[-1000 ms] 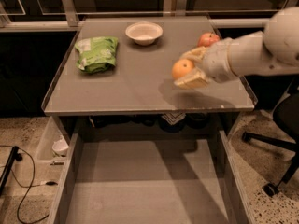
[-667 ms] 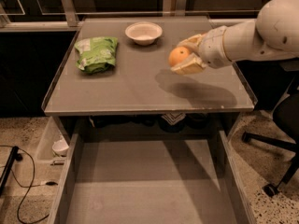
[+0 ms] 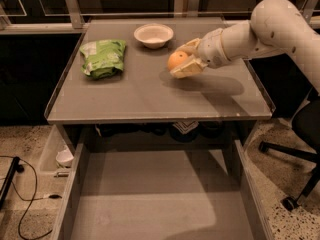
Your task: Pick orange from top drawer and place on counter
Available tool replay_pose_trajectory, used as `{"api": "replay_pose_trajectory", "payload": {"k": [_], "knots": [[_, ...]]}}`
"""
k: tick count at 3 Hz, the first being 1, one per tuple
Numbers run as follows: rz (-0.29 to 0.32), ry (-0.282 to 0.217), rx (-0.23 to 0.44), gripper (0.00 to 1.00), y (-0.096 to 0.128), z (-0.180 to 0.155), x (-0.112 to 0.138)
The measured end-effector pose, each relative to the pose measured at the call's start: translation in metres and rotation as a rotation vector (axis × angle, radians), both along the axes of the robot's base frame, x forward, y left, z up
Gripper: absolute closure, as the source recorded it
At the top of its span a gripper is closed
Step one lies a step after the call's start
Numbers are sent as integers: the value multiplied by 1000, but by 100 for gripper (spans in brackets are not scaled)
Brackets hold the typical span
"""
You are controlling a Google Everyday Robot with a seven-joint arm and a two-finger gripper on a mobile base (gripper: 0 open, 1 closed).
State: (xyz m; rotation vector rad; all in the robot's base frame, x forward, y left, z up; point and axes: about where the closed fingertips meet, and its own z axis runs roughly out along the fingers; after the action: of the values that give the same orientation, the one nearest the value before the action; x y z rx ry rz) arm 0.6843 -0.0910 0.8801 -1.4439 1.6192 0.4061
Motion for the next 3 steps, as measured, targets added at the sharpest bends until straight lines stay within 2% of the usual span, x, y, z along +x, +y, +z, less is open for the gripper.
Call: {"api": "replay_pose_trajectory", "payload": {"k": [1,2,3], "knots": [[17,73,-60,100,8,-19,-3],[20,119,-117,100,12,-33,-7],[20,120,-118,81,12,-34,-7]]}}
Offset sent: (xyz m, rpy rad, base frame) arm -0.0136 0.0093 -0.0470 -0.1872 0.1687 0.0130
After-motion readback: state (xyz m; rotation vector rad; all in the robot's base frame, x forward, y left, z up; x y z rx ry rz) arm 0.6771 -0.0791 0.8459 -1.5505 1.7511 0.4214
